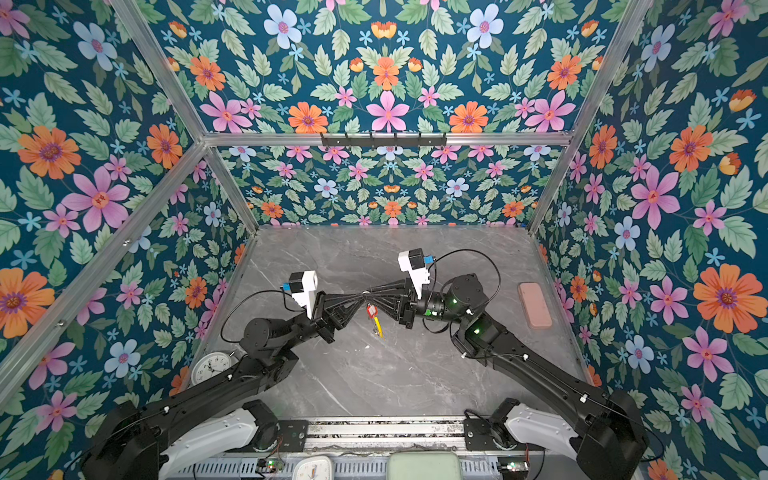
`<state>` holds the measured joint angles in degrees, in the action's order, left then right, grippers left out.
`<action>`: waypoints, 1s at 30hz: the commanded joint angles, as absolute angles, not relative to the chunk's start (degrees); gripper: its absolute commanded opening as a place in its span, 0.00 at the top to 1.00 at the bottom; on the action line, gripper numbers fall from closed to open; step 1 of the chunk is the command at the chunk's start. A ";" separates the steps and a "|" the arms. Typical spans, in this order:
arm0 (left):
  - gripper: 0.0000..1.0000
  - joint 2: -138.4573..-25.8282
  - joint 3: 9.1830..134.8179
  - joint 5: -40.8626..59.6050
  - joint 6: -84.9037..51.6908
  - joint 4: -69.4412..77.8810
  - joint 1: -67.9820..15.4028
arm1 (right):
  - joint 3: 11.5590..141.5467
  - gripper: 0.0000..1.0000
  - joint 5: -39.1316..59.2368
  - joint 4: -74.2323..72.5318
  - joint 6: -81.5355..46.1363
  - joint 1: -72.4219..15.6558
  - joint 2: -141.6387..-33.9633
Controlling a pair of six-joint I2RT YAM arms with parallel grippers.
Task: Remove the keys from the keyring
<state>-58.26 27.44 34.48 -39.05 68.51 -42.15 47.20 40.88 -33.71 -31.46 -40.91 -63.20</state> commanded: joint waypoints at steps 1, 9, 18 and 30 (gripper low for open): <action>0.98 -58.27 27.33 34.31 -39.20 71.15 -42.19 | 46.93 0.78 40.97 -35.79 -31.15 -40.90 -62.68; 0.98 -58.34 27.12 34.36 -39.20 71.10 -42.19 | 46.35 0.78 40.08 -34.65 -30.15 -40.87 -61.37; 0.96 -58.52 27.12 34.29 -39.22 71.01 -42.21 | 46.67 0.92 40.10 -33.23 -29.30 -40.96 -61.28; 0.60 -51.88 29.06 34.97 -38.27 56.85 -42.10 | 51.24 1.00 40.38 -18.25 -22.40 -40.91 -59.85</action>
<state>-53.49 27.79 34.50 -39.62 63.07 -42.15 49.74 40.10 -23.00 -25.87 -40.91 -60.14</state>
